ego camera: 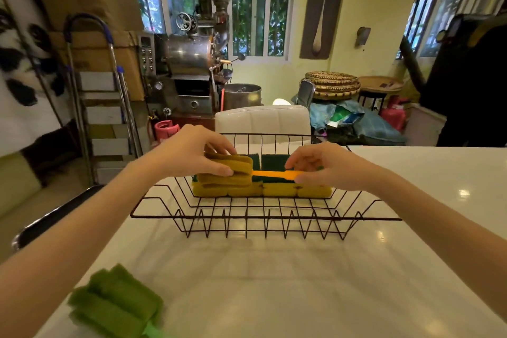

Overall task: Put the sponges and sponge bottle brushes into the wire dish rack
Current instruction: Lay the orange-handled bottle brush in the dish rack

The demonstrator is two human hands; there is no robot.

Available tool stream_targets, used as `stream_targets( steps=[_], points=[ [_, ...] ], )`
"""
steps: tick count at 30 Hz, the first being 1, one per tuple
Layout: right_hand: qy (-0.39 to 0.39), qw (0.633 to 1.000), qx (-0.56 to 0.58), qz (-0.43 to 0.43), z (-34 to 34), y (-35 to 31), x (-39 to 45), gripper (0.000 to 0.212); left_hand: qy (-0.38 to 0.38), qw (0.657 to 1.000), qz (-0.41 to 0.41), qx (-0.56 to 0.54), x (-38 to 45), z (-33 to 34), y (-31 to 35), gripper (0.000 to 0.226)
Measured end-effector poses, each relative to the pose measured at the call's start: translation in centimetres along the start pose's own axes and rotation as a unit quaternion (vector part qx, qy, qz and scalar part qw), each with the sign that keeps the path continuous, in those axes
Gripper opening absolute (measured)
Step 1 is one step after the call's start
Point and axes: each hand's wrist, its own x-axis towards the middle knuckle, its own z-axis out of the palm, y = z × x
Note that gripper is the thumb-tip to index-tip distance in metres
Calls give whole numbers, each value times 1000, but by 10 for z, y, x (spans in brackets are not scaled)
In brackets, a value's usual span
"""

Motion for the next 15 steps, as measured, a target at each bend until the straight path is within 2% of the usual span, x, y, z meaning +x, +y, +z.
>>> stream_targets(
  steps=[5, 9, 15],
  points=[
    [-61, 992, -109, -23, 20, 3, 22, 21, -50, 998, -24, 39, 0, 12, -24, 37],
    [-115, 981, -156, -22, 38, 3, 35, 7, -84, 993, -42, 70, 0, 15, -36, 36],
    [-177, 967, -183, 8, 49, -3, 45, 20, -141, 984, -56, 97, 1, 21, -43, 39]
  ],
)
